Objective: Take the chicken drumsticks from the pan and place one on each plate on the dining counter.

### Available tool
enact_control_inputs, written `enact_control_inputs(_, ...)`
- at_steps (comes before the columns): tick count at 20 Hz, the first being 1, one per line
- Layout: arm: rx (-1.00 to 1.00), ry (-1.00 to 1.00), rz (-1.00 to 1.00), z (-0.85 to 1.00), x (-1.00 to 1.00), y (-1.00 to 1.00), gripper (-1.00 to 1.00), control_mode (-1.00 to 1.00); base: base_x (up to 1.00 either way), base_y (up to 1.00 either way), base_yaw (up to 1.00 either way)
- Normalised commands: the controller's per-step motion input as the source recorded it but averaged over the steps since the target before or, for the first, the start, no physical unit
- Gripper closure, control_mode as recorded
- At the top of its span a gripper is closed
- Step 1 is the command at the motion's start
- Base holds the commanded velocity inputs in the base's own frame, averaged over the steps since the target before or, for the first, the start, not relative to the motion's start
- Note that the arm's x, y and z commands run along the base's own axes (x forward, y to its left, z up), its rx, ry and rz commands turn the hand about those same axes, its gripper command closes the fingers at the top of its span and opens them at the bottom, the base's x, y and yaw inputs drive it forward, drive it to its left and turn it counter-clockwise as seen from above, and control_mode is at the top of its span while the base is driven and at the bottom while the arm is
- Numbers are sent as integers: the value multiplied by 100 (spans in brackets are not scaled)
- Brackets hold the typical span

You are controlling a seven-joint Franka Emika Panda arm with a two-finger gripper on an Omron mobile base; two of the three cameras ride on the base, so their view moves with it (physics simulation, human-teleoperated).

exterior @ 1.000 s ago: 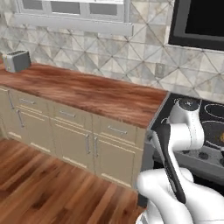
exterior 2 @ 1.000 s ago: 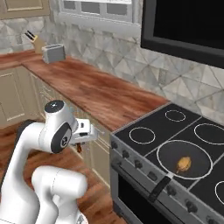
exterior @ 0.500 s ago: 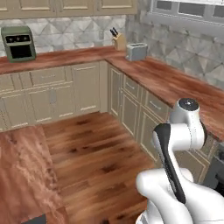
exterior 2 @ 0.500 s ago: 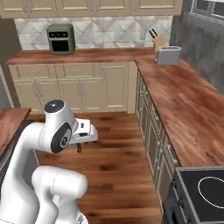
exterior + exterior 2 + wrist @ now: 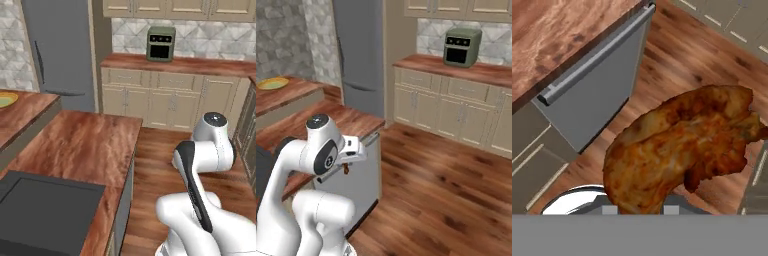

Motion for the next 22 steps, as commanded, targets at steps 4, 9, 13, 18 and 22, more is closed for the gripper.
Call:
enact_control_inputs(4,0,0,0,0,0,0,100,100,71,-29,47)
enact_control_inputs(9,0,0,0,0,0,0,100,100,98,-42,14)
enact_control_inputs(13,0,0,0,0,0,0,100,100,99,-49,4)
enact_control_inputs(18,0,0,0,0,0,0,100,100,96,-54,3)
enact_control_inputs(22,0,0,0,0,0,0,100,100,95,-48,10)
